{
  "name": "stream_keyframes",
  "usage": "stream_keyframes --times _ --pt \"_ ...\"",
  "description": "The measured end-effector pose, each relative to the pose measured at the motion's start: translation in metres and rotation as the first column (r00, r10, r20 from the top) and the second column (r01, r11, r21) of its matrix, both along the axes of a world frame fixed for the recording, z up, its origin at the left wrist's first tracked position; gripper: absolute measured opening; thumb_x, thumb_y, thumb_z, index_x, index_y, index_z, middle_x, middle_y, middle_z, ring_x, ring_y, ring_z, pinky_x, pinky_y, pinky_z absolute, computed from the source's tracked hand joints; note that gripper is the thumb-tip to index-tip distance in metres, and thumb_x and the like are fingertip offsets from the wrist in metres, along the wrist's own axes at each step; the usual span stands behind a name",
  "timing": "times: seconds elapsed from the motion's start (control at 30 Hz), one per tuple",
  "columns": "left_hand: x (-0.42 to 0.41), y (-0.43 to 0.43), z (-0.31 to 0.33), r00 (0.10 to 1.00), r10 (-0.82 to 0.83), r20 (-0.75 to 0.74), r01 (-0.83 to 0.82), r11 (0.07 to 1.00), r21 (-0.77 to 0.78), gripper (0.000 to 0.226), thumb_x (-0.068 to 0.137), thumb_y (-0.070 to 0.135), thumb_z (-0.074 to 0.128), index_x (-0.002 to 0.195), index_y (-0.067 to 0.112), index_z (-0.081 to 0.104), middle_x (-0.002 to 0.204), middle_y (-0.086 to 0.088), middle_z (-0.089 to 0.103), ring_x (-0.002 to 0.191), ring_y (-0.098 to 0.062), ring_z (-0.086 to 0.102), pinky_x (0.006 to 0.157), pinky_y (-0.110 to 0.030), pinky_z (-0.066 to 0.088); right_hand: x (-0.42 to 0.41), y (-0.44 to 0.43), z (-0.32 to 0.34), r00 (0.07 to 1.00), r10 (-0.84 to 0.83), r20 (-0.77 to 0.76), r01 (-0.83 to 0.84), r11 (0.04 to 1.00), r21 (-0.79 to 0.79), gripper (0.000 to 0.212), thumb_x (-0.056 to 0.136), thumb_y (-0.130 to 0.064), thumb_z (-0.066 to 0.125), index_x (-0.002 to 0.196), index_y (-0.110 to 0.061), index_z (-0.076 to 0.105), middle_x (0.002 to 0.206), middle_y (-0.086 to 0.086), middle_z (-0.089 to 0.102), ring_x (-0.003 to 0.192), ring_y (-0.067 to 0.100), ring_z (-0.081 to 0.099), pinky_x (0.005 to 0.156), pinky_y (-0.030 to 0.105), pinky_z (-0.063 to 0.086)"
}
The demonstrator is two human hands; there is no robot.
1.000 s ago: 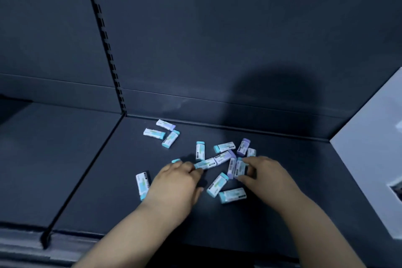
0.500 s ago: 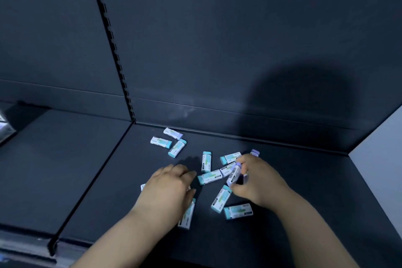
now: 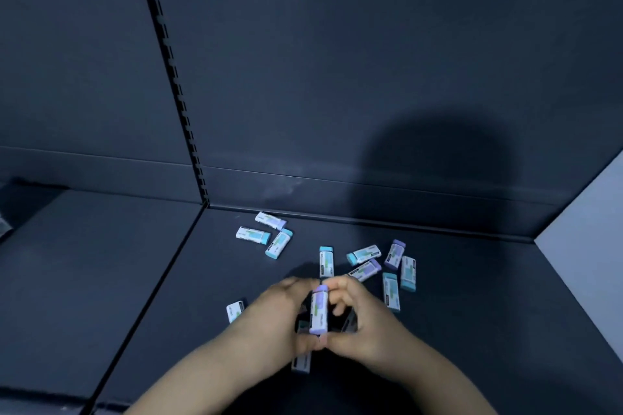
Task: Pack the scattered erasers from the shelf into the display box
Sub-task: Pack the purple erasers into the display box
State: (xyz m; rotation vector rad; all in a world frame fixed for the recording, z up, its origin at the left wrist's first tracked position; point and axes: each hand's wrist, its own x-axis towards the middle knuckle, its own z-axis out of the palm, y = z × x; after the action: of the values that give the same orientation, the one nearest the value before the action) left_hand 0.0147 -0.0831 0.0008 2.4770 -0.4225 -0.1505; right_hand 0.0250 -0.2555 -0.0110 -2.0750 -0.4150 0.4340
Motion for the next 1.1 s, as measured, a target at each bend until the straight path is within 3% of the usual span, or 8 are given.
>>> stream_keyframes --times 0.13,0.2,0.33,0.67,0.77,0.87,0.97,1.1 --pt "-0.002 0.009 0.0 0.998 0.056 -0.002 -0.056 0.998 0.013 0.06 0.072 0.034 0.077 0.123 0.031 0.044 0.115 0.015 0.043 0.106 -0.001 0.044 0.083 -0.003 0.033 0.008 -0.004 0.009 0.993 0.096 0.068 -0.084 0.985 -0.15 0.052 0.076 -0.014 0.063 0.121 -0.034 0.047 0.111 -0.019 0.052 0.096 -0.007 0.044 0.081 0.001 0.032" --pt "-0.003 0.016 0.001 0.994 0.101 0.032 -0.103 0.992 0.078 0.065 0.076 0.036 0.073 0.13 0.03 0.038 0.125 0.013 0.041 0.118 -0.005 0.041 0.095 -0.012 0.032 0.027 -0.016 0.009 0.974 -0.042 0.221 0.097 0.965 -0.244 0.041 0.081 -0.008 0.058 0.116 -0.028 0.056 0.105 -0.021 0.049 0.1 -0.004 0.047 0.081 0.002 0.031" --pt "0.003 0.031 0.002 0.982 0.149 0.119 -0.179 0.937 0.301 0.072 0.08 0.044 0.067 0.138 0.027 0.03 0.133 0.007 0.039 0.127 -0.013 0.037 0.102 -0.02 0.027 0.059 -0.033 -0.005 0.892 -0.23 0.389 0.39 0.825 -0.408 0.027 0.085 -0.006 0.051 0.105 -0.017 0.064 0.112 0.002 0.057 0.111 0.021 0.052 0.097 0.03 0.041" --pt "0.002 0.04 -0.009 0.995 0.102 0.007 -0.094 0.897 0.432 0.079 0.078 0.054 0.063 0.144 0.03 0.028 0.144 0.009 0.031 0.133 -0.014 0.028 0.107 -0.027 0.024 0.064 -0.026 -0.007 0.85 0.121 0.513 0.326 0.644 -0.692 0.029 0.092 -0.024 0.047 0.121 -0.026 0.052 0.127 -0.003 0.045 0.118 0.02 0.044 0.088 0.027 0.032" --pt "0.002 0.038 -0.01 0.995 0.099 0.008 -0.093 0.907 0.41 0.078 0.08 0.054 0.062 0.145 0.029 0.027 0.143 0.008 0.031 0.134 -0.015 0.028 0.108 -0.028 0.023 0.066 -0.032 -0.007 0.861 0.186 0.474 0.28 0.605 -0.745 0.033 0.093 -0.02 0.046 0.124 -0.027 0.047 0.126 -0.002 0.044 0.116 0.021 0.046 0.09 0.029 0.034" --pt "0.002 0.037 -0.01 0.996 0.092 0.018 -0.092 0.91 0.405 0.072 0.081 0.052 0.061 0.143 0.029 0.03 0.141 0.009 0.034 0.132 -0.013 0.03 0.107 -0.027 0.024 0.065 -0.032 0.0 0.927 0.035 0.373 0.195 0.805 -0.56 0.035 0.095 -0.015 0.046 0.122 -0.036 0.052 0.109 -0.008 0.043 0.101 0.015 0.051 0.087 0.022 0.042" --pt "0.003 0.039 -0.009 0.997 0.076 0.03 -0.082 0.898 0.433 0.071 0.08 0.051 0.062 0.141 0.031 0.032 0.139 0.008 0.035 0.132 -0.014 0.029 0.105 -0.028 0.023 0.056 -0.011 0.022 0.968 0.093 0.234 0.004 0.923 -0.384 0.028 0.096 -0.016 0.048 0.112 -0.032 0.064 0.096 -0.012 0.042 0.088 0.002 0.047 0.079 0.003 0.032" --pt "0.003 0.043 -0.008 0.998 0.06 0.015 -0.06 0.89 0.452 0.07 0.079 0.05 0.062 0.14 0.032 0.033 0.138 0.008 0.036 0.13 -0.014 0.031 0.102 -0.027 0.024 0.052 0.032 0.04 0.965 0.259 -0.039 -0.25 0.863 -0.44 0.027 0.084 -0.024 0.066 0.11 -0.024 0.059 0.091 -0.012 0.055 0.089 0.008 0.055 0.084 0.023 0.044"
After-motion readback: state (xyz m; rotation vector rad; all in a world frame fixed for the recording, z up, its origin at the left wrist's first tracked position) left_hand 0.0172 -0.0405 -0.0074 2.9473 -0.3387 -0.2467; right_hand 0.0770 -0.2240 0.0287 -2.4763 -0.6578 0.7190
